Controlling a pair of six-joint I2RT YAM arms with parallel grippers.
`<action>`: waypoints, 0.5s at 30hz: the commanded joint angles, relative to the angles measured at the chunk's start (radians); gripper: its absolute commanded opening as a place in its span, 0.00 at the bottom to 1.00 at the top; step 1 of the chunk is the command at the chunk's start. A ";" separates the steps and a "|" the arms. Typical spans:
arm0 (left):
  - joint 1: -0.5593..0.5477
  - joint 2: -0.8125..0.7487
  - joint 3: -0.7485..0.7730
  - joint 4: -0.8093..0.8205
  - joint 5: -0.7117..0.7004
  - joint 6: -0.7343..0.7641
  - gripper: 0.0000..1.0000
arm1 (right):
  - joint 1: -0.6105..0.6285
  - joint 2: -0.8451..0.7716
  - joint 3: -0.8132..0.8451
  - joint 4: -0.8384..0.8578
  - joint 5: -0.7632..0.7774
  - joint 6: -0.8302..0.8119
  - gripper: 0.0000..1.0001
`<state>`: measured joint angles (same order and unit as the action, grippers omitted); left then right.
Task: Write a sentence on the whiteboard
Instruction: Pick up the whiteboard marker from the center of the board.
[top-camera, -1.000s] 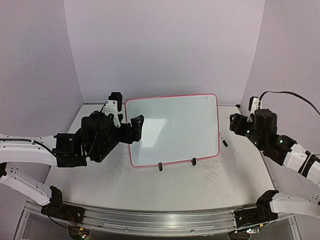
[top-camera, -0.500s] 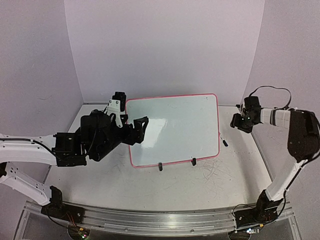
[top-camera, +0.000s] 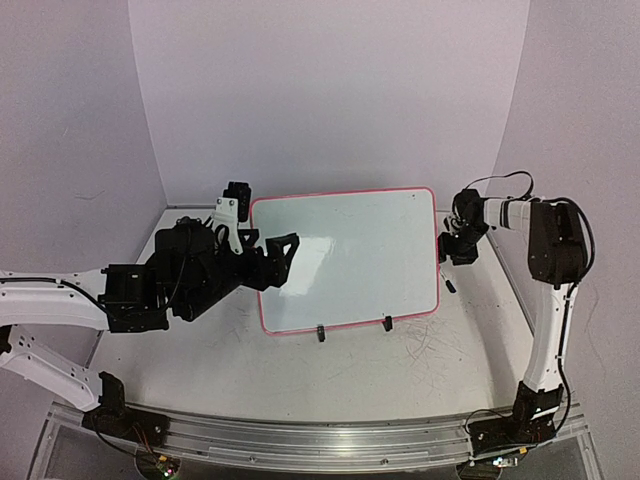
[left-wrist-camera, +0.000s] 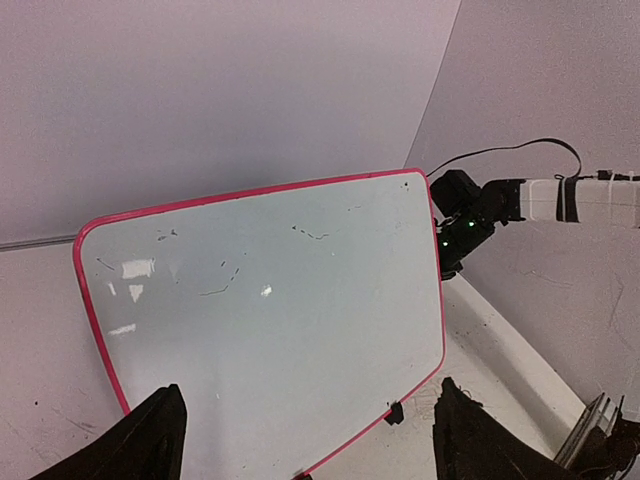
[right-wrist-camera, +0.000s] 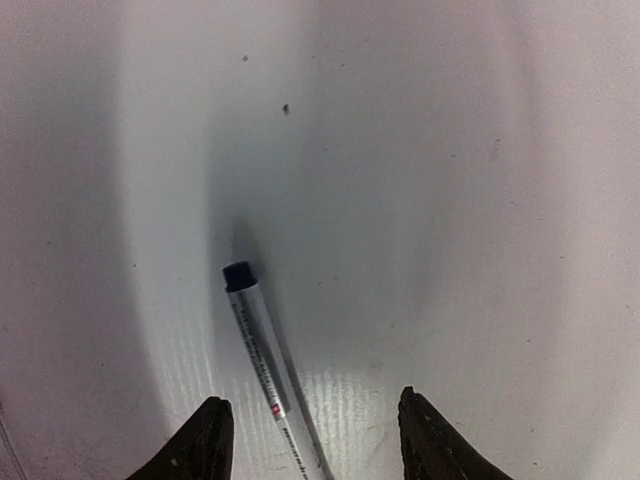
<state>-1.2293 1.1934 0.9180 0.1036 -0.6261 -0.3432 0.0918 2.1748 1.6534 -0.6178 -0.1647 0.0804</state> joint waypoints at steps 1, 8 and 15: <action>0.005 -0.014 0.026 0.007 0.010 0.014 0.87 | 0.043 0.038 0.066 -0.053 0.034 -0.041 0.56; 0.005 -0.023 0.020 0.005 0.013 0.012 0.87 | 0.051 0.080 0.076 -0.052 0.071 -0.028 0.42; 0.005 -0.035 0.011 0.004 0.012 0.007 0.88 | 0.052 0.093 0.064 -0.040 0.138 -0.030 0.27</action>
<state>-1.2293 1.1901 0.9180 0.1023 -0.6212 -0.3397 0.1468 2.2425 1.7020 -0.6516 -0.0922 0.0573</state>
